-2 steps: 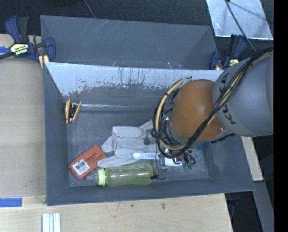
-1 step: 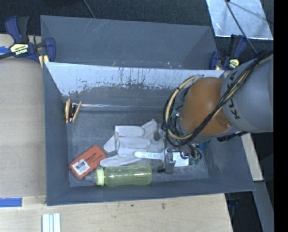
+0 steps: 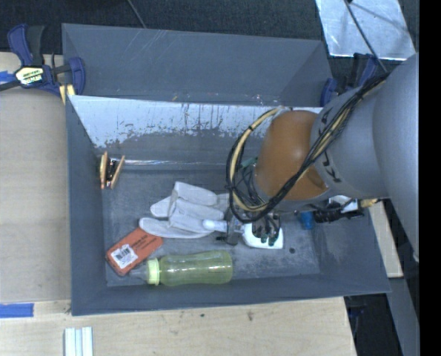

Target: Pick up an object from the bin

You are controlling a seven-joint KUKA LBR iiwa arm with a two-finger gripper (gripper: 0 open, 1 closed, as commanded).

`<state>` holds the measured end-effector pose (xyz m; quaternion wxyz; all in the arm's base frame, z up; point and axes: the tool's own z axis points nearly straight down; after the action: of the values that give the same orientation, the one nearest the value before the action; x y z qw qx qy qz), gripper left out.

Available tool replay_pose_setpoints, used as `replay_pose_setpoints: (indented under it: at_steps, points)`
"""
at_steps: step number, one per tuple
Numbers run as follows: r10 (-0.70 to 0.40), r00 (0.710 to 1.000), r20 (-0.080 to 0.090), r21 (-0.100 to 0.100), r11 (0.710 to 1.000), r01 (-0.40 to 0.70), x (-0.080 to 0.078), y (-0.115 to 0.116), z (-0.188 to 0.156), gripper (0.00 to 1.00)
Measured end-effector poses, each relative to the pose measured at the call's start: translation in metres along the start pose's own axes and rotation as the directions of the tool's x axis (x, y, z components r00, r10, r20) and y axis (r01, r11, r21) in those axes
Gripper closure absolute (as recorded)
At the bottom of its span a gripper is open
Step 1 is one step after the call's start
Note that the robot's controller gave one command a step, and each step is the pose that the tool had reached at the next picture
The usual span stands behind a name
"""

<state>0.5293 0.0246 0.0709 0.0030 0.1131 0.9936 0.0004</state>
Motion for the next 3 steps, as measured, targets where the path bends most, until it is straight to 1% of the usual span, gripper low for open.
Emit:
replay_pose_setpoints:
  at_steps: [2, 3]
  points:
    - [-0.001, 1.0, -0.003, 0.001, 1.0, 0.001, 0.001, 0.0, -0.004, 1.0]
    - [-0.001, 1.0, -0.013, 0.004, 1.0, 0.001, 0.003, -0.001, -0.024, 1.0]
